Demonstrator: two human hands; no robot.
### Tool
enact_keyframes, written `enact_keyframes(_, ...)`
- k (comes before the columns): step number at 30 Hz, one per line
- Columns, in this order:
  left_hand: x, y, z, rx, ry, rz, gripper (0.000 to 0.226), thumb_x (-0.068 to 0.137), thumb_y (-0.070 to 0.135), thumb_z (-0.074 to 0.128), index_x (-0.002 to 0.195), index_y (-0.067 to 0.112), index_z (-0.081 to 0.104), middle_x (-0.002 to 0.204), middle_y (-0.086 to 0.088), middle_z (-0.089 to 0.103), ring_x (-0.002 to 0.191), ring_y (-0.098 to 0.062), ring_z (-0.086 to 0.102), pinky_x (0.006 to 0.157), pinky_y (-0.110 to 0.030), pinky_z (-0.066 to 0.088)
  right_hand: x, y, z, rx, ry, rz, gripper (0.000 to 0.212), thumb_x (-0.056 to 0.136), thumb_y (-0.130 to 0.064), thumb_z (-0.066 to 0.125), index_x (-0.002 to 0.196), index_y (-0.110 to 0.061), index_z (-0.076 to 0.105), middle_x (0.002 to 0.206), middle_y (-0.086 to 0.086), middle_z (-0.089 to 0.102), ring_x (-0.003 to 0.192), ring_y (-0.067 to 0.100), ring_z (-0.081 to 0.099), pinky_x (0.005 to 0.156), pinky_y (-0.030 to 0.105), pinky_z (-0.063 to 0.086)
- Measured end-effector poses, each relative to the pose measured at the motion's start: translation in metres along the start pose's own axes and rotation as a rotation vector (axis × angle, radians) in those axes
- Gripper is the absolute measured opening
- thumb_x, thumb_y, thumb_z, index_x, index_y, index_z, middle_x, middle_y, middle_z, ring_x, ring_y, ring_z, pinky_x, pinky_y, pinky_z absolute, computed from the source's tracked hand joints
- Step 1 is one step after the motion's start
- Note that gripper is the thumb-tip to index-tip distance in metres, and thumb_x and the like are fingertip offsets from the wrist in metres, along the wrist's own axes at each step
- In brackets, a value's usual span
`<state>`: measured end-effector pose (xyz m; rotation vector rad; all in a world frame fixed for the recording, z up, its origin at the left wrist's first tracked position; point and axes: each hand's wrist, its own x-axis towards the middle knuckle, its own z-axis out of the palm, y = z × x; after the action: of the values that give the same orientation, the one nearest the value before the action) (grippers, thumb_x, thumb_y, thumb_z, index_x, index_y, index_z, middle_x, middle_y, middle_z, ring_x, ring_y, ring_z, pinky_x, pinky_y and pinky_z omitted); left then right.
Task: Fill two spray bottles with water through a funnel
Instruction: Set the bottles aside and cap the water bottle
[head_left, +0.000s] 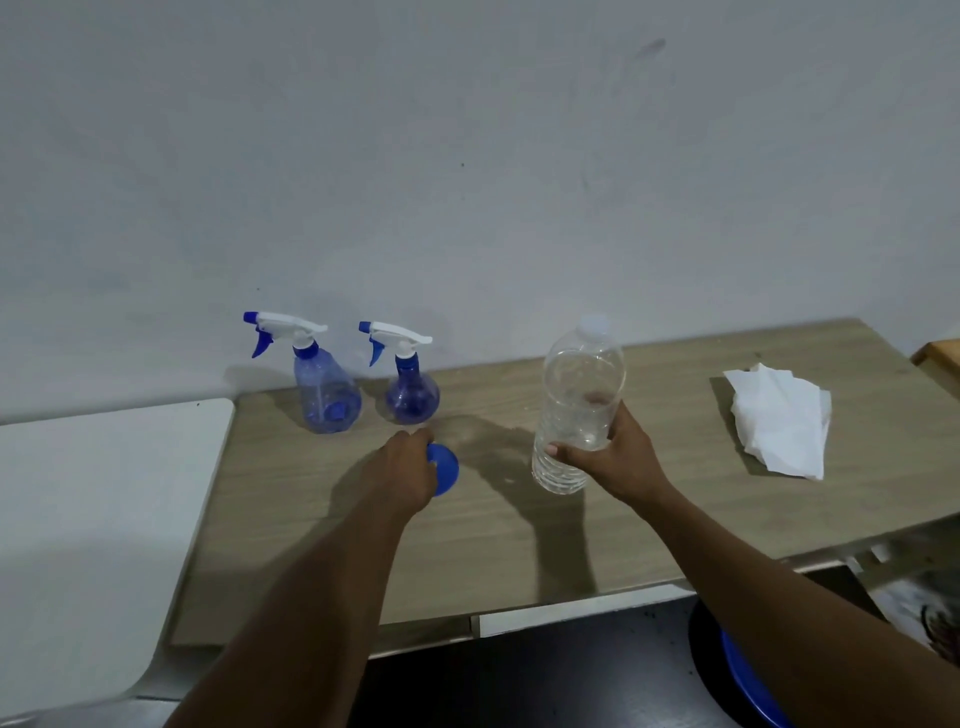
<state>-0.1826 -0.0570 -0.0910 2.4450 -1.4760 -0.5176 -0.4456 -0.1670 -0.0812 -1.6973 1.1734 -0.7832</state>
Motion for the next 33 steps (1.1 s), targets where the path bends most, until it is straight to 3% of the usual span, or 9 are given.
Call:
enact_keyframes(3,0.003,0.004,0.0,-0.011,-0.004,-0.058,0.02,0.089,0.018,0.051,0.104,0.023,0.064,0.099,-0.003,0.066,0.084,-0.023,0.066,0.081,-0.04,0.053,0.003,0.0,0.0,-0.028,-0.002,0.01,0.08,0.057,-0.045,0.096,0.125,-0.032,0.054,0.115,-0.013,0.068,0.107,0.007,0.065,0.083,0.021,0.051)
enact_keyframes(7,0.007,0.005,0.003,-0.003,0.004,-0.068,0.016,0.089,0.023,0.05,0.096,0.027,0.063,0.088,0.001,0.066,0.074,-0.019,0.066,0.079,-0.042,0.055,0.007,-0.002,-0.004,-0.08,-0.03,-0.004,0.078,0.058,-0.046,0.095,0.123,-0.032,0.053,0.111,-0.016,0.067,0.105,0.005,0.065,0.078,0.013,0.048)
enact_keyframes(11,0.015,0.013,0.002,0.005,0.002,-0.05,0.014,0.093,0.02,0.05,0.095,0.021,0.064,0.086,-0.001,0.063,0.066,-0.015,0.061,0.062,-0.03,0.043,0.012,-0.002,-0.008,-0.143,-0.011,-0.026,0.082,0.054,-0.061,0.091,0.121,-0.03,0.056,0.111,-0.011,0.069,0.105,0.014,0.066,0.086,0.032,0.057)
enact_keyframes(13,0.021,0.022,0.0,0.008,-0.002,-0.035,0.015,0.096,0.022,0.05,0.099,0.018,0.065,0.089,-0.004,0.065,0.072,-0.019,0.062,0.064,-0.031,0.046,0.017,0.0,-0.01,-0.159,0.007,-0.033,0.085,0.051,-0.069,0.088,0.119,-0.029,0.059,0.11,-0.01,0.071,0.104,0.014,0.068,0.089,0.039,0.058)
enact_keyframes(16,0.036,0.037,-0.004,-0.002,-0.016,-0.007,0.017,0.096,0.025,0.049,0.103,0.018,0.064,0.093,-0.006,0.067,0.08,-0.024,0.066,0.073,-0.037,0.055,0.029,-0.004,-0.016,-0.147,0.035,-0.036,0.086,0.051,-0.07,0.087,0.121,-0.026,0.061,0.109,-0.009,0.072,0.103,0.012,0.068,0.088,0.04,0.059)
enact_keyframes(20,0.058,0.062,-0.016,-0.013,0.063,0.037,0.017,0.092,0.022,0.05,0.1,0.021,0.065,0.091,-0.004,0.068,0.078,-0.025,0.069,0.067,-0.032,0.054,0.056,-0.016,-0.027,-0.146,0.065,-0.057,0.088,0.051,-0.067,0.088,0.124,-0.024,0.062,0.112,-0.008,0.072,0.104,0.013,0.068,0.09,0.041,0.059)
enact_keyframes(24,0.081,0.085,-0.022,-0.035,0.121,0.044,0.017,0.093,0.023,0.053,0.102,0.02,0.067,0.093,-0.001,0.068,0.069,-0.021,0.065,0.053,-0.026,0.041,0.094,-0.029,-0.04,-0.143,0.084,-0.072,0.089,0.052,-0.065,0.089,0.125,-0.023,0.062,0.113,-0.008,0.072,0.103,0.013,0.068,0.086,0.042,0.061)
enact_keyframes(30,0.114,0.101,-0.01,-0.046,0.128,0.014,0.019,0.093,0.022,0.055,0.107,0.02,0.067,0.099,-0.006,0.066,0.07,-0.021,0.057,0.064,-0.031,0.047,0.144,-0.033,-0.047,-0.168,0.065,-0.083,0.097,0.047,-0.074,0.084,0.126,-0.023,0.061,0.116,-0.006,0.071,0.111,0.017,0.066,0.095,0.043,0.056)
enact_keyframes(33,0.125,0.102,0.002,-0.036,0.12,-0.008,0.021,0.093,0.022,0.054,0.108,0.02,0.068,0.102,-0.009,0.069,0.087,-0.028,0.066,0.074,-0.037,0.053,0.158,-0.024,-0.043,-0.159,0.06,-0.051,0.096,0.048,-0.071,0.086,0.126,-0.021,0.061,0.117,-0.005,0.071,0.111,0.017,0.065,0.096,0.04,0.055)
